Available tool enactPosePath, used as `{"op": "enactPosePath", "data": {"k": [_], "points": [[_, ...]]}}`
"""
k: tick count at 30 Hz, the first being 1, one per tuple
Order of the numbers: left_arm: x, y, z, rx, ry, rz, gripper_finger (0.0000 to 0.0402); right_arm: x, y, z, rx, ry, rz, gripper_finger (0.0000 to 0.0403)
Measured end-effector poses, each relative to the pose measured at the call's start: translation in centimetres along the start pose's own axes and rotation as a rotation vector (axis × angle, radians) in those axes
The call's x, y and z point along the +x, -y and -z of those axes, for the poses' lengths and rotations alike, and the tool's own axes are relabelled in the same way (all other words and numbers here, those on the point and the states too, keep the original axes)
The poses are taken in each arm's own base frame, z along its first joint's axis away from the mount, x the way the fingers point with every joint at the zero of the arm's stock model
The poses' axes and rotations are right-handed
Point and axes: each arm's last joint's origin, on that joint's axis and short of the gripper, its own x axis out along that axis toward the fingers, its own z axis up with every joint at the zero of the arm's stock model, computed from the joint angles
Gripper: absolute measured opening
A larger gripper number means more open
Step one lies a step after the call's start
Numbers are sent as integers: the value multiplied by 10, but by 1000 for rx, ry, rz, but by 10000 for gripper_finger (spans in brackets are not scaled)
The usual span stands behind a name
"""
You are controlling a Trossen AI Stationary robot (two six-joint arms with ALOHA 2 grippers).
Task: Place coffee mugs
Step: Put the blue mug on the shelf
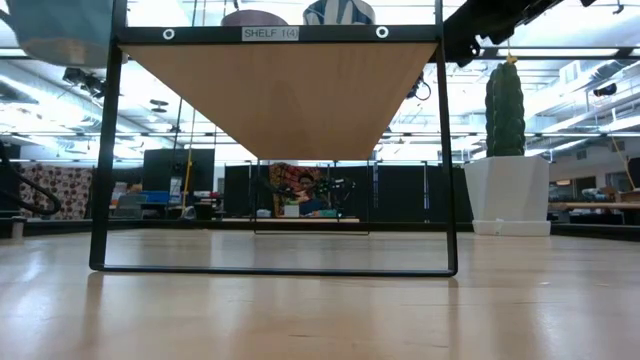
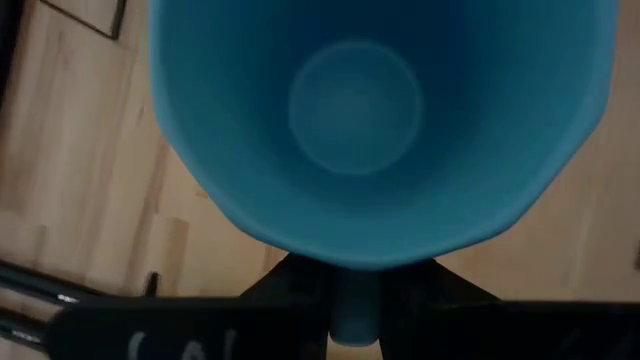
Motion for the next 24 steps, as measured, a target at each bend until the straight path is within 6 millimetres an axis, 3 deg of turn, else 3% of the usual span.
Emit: {"op": "enactPosePath", "data": {"k": [11, 24], "points": [[-2, -24, -14, 84, 33, 16, 54, -5, 1, -1, -3, 7, 4, 268], [2, -21, -39, 95, 150, 131, 54, -5, 1, -1, 21, 11, 6, 268]]}}
